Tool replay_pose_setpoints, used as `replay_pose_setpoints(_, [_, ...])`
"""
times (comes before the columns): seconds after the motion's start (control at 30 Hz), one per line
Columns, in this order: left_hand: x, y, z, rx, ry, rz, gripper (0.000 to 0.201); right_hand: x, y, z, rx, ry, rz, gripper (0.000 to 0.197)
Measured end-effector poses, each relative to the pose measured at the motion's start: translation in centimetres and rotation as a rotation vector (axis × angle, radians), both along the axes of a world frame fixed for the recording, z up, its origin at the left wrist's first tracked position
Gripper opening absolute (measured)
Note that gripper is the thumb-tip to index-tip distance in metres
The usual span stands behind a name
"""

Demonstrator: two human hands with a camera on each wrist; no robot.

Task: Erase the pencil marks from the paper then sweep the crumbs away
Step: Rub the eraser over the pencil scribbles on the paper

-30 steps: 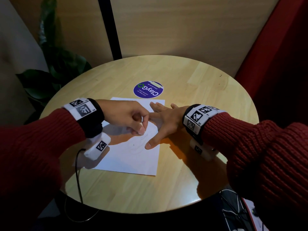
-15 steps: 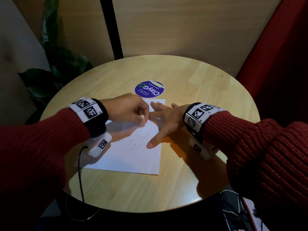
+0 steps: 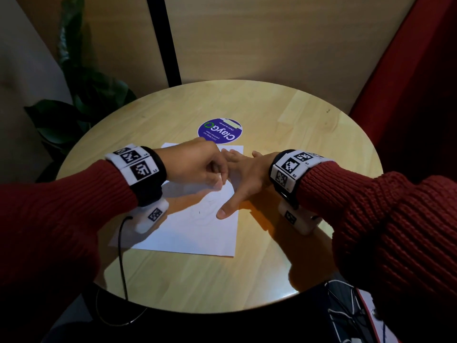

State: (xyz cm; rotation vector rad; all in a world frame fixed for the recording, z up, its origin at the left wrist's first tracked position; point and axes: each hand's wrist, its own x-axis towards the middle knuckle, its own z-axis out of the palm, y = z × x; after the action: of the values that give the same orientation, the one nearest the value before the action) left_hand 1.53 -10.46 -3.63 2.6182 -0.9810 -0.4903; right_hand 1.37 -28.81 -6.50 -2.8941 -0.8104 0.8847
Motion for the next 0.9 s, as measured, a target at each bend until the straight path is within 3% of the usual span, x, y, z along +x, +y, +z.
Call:
replay_pose_setpoints(0.17, [-1.1,-0.4,0.2,0.048,0.126,-0.067,0.008,-0.1,-0.3,0.3,0.016,0.026,-0.013,0.125])
replay_pose_setpoints(0.27, [-0.5,-0.4,0.0,-0.013,-0.035,-0.022,0.007,-0.2,-0.2,0.7,0.004,-0.012,0.013,0.123])
replay_pose_setpoints(0.43, [0.2,0.3,0.0,0.025,-0.097,-0.004,0.008,0.8,0.0,1.1,0.048,-0.018,-0.021,0.124])
replay_pose_setpoints(0.53, [1.2,1.2,-0.1,0.016,-0.147,0.082,0.010,1.2,-0.2,2.0,0.115,-0.103,-0.007,0.088])
replay_pose_setpoints(0.57, [1.2,1.3,-0.3,0.005,-0.153,0.103,0.011,0.9,-0.5,2.2,0.124,-0.116,0.002,0.084])
replay_pose_setpoints(0.67, [0.2,0.9,-0.3,-0.026,-0.095,0.087,0.011,-0.4,-1.0,1.4,0.117,0.000,-0.010,0.106])
replay_pose_setpoints(0.77, [-0.4,0.2,0.3,0.012,0.052,0.009,0.008,-1.1,-1.1,0.0,0.097,-0.006,0.010,0.128])
replay_pose_setpoints(0.9, [0.8,0.7,-0.2,-0.049,-0.116,0.118,0.009,-1.2,-0.8,-0.4,0.069,-0.006,0.001,0.142])
